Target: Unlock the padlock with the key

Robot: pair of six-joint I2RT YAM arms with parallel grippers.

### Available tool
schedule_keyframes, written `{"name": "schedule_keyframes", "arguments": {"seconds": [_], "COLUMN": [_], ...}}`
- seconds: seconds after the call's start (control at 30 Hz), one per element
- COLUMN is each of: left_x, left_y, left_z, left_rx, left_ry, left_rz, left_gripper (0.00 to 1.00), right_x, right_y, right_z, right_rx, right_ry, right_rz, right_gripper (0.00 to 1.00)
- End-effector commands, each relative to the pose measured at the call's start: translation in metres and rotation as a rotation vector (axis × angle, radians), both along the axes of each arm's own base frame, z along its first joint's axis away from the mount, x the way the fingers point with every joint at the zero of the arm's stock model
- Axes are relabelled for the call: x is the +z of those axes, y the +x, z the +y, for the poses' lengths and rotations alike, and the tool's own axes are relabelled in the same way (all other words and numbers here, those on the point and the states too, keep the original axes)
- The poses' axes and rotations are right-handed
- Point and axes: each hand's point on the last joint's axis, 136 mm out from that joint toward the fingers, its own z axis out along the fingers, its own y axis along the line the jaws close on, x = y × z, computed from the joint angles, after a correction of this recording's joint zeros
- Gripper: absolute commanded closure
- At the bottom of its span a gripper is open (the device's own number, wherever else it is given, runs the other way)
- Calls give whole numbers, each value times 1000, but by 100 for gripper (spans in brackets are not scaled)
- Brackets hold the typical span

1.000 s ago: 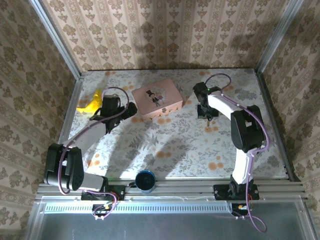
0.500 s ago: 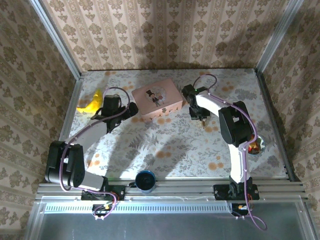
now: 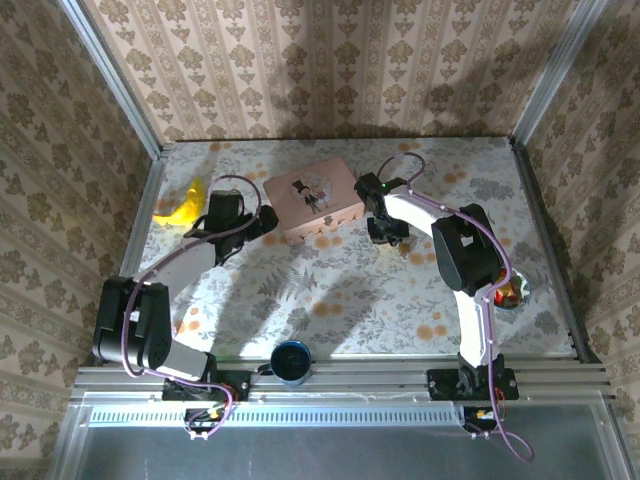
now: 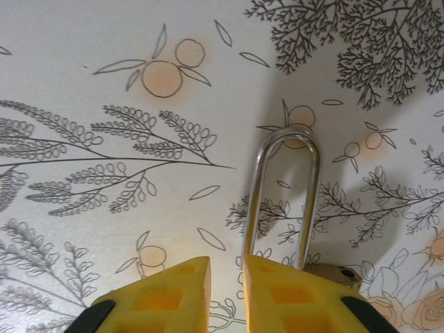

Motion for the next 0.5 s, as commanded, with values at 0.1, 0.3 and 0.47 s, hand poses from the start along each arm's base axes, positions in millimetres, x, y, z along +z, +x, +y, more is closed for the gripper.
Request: {"name": "schedule_keyframes", "arguments": {"seconds": [0.1,0.3,0.47], "left_x": [13,19,13], "left_y": [12,25,39], "left_z": [-8,-16,-20], "left_rx": [-4,-24,-28], "left_ry": [-61,-78,-79], "left_rz": [-33,-46,-32], "left_gripper": [0,6,14], "right_x": [52,91,103], "right_y": [21,52,85], "right_z": [10,21,49], "right_rx": [17,39,76], "right_ry": [76,221,492], "right_rz": [-122,-245,-302], "right_gripper": [68,59,47]}}
